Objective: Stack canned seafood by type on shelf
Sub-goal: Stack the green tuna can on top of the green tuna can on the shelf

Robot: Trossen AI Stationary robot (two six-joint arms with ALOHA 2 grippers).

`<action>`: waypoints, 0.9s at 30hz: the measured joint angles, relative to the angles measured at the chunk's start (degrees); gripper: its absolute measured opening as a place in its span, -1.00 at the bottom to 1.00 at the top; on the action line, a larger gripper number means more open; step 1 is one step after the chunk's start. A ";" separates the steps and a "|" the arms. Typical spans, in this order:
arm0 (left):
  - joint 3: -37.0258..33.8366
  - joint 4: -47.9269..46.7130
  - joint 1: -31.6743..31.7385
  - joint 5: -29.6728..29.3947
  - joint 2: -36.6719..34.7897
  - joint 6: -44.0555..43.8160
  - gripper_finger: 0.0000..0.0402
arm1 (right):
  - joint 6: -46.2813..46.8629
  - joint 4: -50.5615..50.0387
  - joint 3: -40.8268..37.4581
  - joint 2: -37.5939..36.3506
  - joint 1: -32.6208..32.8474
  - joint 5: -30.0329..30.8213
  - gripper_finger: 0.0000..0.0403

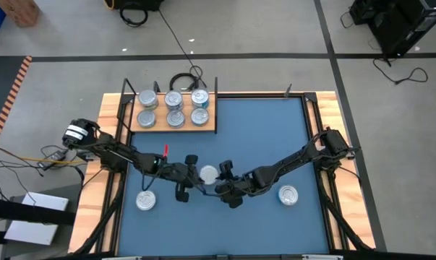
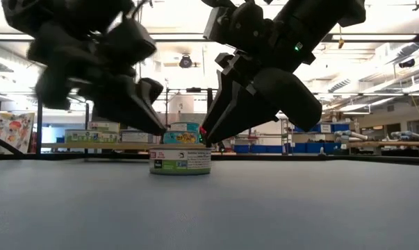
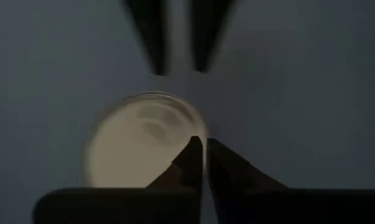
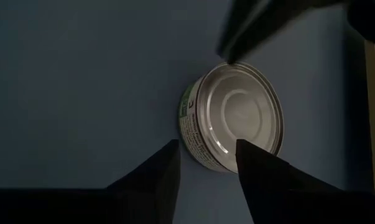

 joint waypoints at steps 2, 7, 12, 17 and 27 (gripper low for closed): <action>0.02 -0.37 -1.34 -1.20 0.03 2.74 -0.76 | 0.07 0.02 0.00 0.00 0.00 -0.02 -0.21; 0.11 -0.57 -3.65 -10.15 0.16 7.77 -0.47 | 0.91 0.04 -0.02 0.00 0.02 -0.04 -0.21; 0.14 -2.37 -4.00 -10.41 0.14 8.64 -0.28 | 1.07 0.00 -0.02 0.00 0.02 -0.07 -0.21; 0.16 -3.29 -4.00 -10.45 0.13 8.75 -0.29 | 1.18 0.04 -0.02 0.02 0.00 -0.07 -0.21; 0.21 -5.68 -4.00 -11.60 0.10 15.14 -0.51 | 1.18 0.07 -0.02 0.02 0.00 -0.07 -0.22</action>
